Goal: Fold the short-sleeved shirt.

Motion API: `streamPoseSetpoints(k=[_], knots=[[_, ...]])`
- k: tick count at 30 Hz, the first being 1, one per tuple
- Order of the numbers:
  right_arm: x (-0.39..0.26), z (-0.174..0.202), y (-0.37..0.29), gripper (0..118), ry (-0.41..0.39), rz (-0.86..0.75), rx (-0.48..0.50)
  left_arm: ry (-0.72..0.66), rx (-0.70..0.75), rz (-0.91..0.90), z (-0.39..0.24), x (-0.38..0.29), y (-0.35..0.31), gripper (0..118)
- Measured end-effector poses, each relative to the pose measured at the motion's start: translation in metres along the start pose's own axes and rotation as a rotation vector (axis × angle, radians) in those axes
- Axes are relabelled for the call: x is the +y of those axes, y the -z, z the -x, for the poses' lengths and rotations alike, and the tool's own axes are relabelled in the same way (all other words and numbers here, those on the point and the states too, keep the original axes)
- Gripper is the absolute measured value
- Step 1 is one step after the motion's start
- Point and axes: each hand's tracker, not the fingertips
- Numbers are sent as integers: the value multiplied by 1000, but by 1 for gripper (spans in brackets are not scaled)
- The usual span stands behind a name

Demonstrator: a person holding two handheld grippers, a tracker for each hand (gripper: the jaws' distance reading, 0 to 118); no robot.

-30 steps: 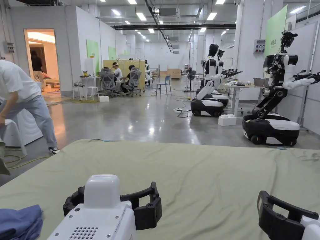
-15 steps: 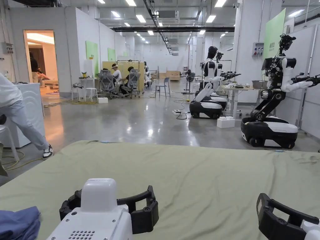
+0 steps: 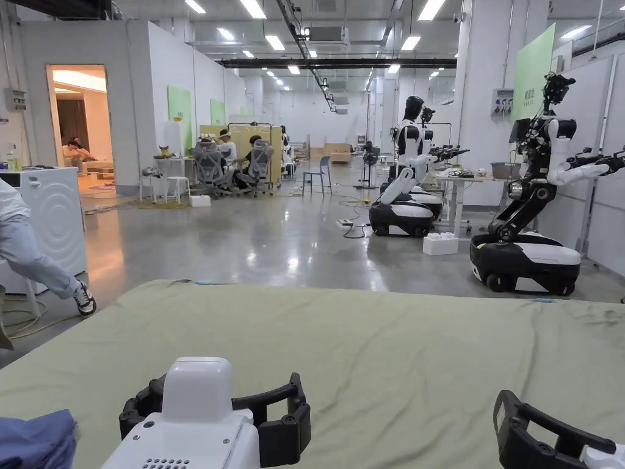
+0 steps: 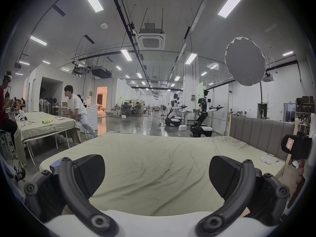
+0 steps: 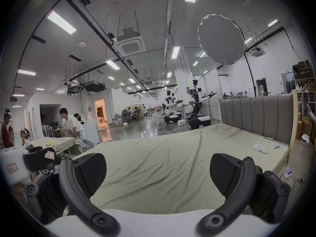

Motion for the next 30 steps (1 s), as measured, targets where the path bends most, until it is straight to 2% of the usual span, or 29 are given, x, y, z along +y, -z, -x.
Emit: streamPoseSetpoints(k=[4,10,18,30], knots=[[-3,0,3,118,-27,-8,13,-11,-3,5,1,0,0,118],[-8,1,11,118,-80,38,-37,3,0,2,1,-1,0,118],[-9,-2,13,118,-81,51,-61,5,4,3,2,-1,1,118],[-17,4,18,118,-129,82,-98,7,4,22,1,-9,3,118]])
